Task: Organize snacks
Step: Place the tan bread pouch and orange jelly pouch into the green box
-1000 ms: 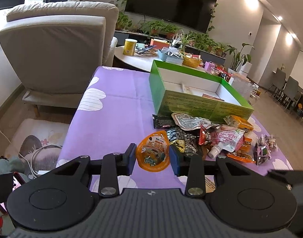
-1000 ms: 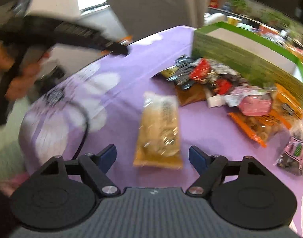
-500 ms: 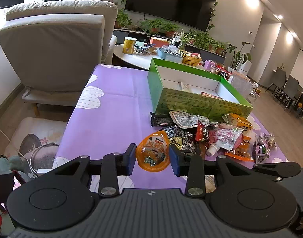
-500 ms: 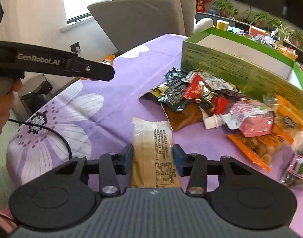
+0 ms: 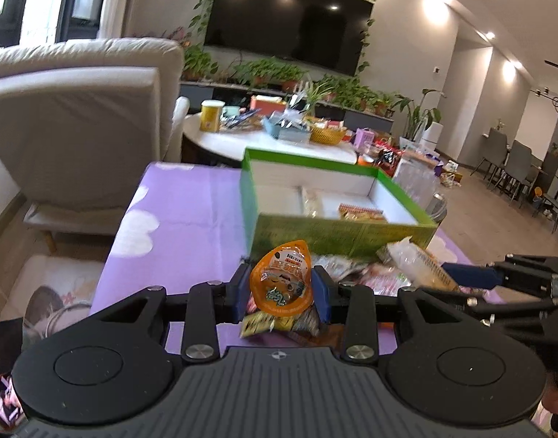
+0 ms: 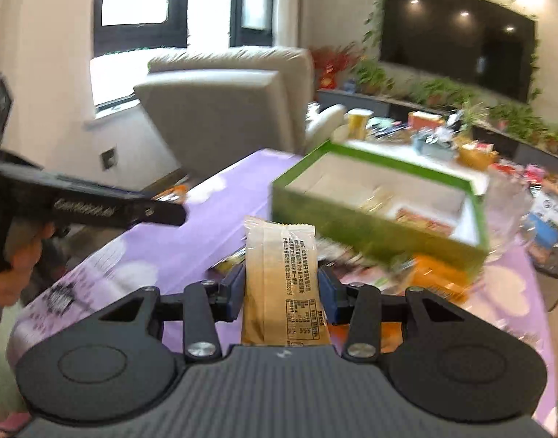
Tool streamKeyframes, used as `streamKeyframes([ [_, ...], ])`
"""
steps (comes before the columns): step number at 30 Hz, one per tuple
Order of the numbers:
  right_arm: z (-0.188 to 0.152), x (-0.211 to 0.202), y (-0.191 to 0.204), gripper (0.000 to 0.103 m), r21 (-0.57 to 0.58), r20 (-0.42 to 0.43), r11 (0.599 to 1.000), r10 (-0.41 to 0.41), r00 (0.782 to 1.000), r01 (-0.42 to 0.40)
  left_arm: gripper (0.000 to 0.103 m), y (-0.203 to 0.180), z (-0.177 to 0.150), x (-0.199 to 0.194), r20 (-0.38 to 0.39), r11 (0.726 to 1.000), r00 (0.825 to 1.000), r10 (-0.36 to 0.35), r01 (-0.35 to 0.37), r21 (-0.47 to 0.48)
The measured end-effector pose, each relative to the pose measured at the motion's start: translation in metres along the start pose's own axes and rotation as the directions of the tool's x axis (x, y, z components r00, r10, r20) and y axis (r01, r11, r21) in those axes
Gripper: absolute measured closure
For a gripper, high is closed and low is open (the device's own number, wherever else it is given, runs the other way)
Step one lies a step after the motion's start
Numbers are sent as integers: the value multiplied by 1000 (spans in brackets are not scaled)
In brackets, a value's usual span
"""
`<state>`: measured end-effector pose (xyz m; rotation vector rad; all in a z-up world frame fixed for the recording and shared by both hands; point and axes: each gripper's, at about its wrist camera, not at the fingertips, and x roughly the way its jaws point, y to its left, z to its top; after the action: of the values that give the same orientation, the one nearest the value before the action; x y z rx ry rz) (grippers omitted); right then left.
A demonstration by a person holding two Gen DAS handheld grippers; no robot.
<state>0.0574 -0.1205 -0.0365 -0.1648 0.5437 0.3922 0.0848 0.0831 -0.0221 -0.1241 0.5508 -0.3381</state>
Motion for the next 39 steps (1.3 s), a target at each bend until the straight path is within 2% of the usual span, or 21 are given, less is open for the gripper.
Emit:
streamKeyframes([
  [4,13,3,-22,57,52,28,997,-58,998,57,70,-12,15,14,18,999,1000,-20,19,35],
  [9,20,6,-39,57,47,60,995,-95,994,92,70,-22,36,40,18,997,999,-48,47,58],
  [16,37,35,-72,57,84,80,986,-150,985,143,70,-36,66,92,31,992,999,-43,38,120],
  [21,44,67,-99,57,115,55,978,-182,982,175,70,-32,79,138,23,990,999,-36,33,134],
  [26,55,98,-121,57,133,44,970,-210,977,202,70,-17,88,182,-18,995,1000,-14,16,100],
  [28,56,108,-126,57,137,38,968,-217,975,211,69,-12,89,196,-27,994,999,-27,29,102],
  [31,57,126,-130,55,136,18,965,-229,973,225,69,-9,88,214,-84,995,996,-41,48,86],
  [32,55,133,-131,51,130,5,963,-238,971,236,69,-9,86,217,-104,996,994,-30,39,85],
  [35,45,152,-132,51,114,-87,953,-272,958,281,67,-11,75,220,-134,993,991,8,9,122],
  [37,37,151,-129,50,113,-126,957,-252,960,266,63,-14,66,213,-143,990,990,17,4,144],
  [39,30,141,-123,44,104,-135,961,-240,961,255,63,-17,61,206,-147,988,989,13,10,157],
])
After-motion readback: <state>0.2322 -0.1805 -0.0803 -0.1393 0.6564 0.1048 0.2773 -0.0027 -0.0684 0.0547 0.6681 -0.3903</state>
